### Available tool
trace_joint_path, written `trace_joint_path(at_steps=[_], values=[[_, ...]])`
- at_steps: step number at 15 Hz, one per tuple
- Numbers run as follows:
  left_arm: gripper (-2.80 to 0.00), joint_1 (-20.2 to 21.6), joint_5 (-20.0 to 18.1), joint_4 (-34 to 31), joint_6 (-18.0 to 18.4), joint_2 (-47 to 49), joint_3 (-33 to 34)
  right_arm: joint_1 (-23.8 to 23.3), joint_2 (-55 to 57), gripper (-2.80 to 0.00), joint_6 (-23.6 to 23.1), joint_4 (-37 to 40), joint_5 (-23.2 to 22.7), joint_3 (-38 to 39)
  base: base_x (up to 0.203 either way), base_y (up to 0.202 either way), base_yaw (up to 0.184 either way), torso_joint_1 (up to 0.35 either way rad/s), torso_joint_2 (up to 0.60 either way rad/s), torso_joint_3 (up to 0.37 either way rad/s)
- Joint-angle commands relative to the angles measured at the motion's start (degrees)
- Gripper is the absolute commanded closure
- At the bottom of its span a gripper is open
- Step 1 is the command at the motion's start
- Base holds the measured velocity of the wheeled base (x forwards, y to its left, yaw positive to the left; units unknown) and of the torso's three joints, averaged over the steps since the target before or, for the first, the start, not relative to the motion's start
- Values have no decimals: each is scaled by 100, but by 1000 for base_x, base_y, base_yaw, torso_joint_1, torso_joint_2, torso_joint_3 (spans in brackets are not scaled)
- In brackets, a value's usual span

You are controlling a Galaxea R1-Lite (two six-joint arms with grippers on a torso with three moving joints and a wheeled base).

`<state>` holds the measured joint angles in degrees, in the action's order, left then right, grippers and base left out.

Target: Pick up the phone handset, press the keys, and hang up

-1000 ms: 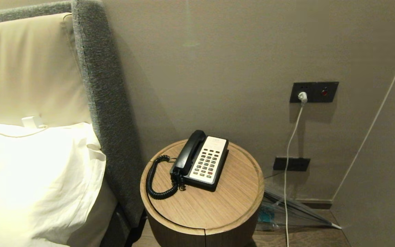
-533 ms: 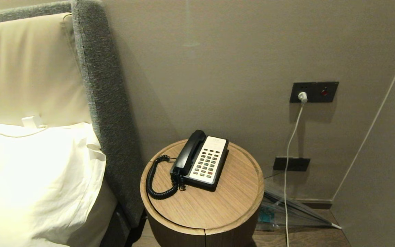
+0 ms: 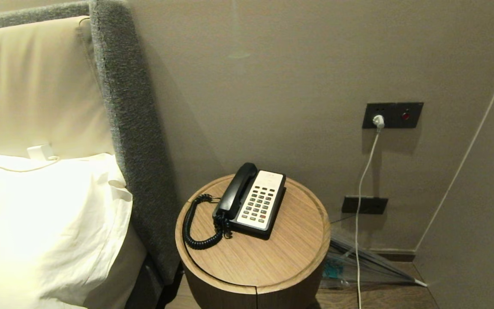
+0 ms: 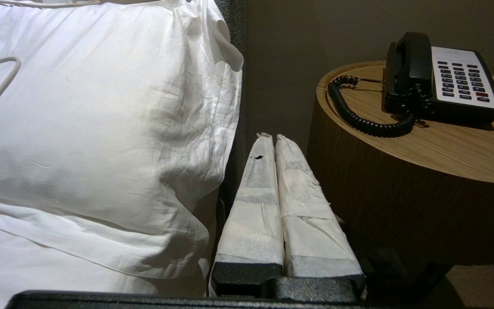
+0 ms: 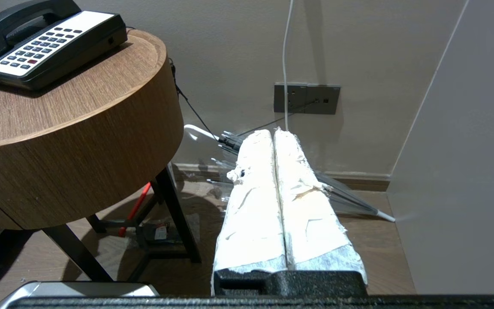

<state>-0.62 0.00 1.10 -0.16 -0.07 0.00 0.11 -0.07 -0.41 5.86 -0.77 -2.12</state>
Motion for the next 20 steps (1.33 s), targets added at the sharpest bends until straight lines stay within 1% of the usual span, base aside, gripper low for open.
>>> trace_joint_path(at_steps=[1,20], values=[[0,1,-9,5,-11,7,53,7,-1,0,-2,2,-2,1,0,0,0,0,0,0],[0,1,0,11,-2,7,53,7,-1,0,-2,2,-2,1,0,0,0,0,0,0]])
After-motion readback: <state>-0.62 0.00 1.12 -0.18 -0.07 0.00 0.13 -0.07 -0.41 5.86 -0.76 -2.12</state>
